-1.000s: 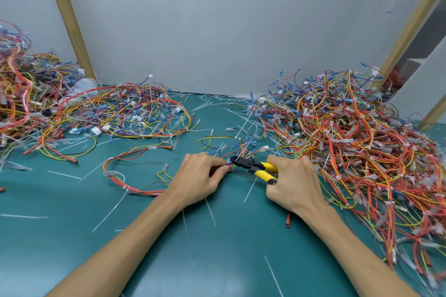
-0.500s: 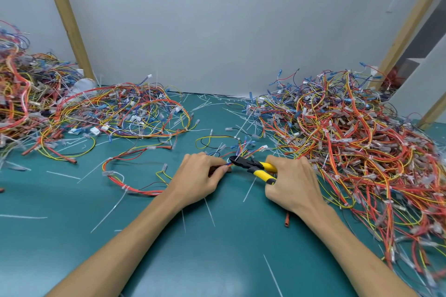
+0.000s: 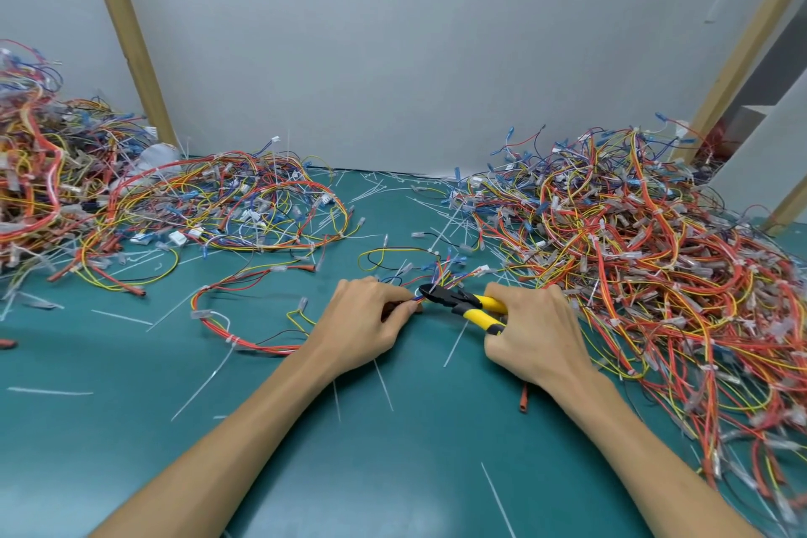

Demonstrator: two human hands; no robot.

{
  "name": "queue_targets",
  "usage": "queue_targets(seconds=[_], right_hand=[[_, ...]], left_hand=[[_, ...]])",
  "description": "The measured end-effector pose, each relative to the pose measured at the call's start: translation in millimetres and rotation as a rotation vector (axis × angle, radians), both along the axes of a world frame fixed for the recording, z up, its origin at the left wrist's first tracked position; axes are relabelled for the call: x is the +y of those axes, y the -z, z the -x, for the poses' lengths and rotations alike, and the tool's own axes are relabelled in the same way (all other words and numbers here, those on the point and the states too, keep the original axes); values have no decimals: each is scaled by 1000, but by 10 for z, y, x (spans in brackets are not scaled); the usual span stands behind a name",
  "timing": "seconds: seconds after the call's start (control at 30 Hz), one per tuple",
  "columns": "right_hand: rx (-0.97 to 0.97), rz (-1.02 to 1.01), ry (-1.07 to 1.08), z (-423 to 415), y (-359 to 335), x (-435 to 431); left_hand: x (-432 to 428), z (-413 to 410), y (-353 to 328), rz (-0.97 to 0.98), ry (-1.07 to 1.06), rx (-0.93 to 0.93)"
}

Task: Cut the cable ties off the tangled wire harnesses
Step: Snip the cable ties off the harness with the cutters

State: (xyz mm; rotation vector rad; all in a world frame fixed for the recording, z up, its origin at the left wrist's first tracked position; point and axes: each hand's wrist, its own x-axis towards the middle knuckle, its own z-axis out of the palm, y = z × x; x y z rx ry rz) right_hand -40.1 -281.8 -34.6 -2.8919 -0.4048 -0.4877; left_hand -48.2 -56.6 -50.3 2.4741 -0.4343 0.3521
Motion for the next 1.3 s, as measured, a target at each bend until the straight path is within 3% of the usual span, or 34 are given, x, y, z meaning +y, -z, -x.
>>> queue_targets(seconds=[1.3], right_hand=[[34, 34, 13, -8, 0, -1]], left_hand=[[-16, 27, -39, -26, 13, -8]])
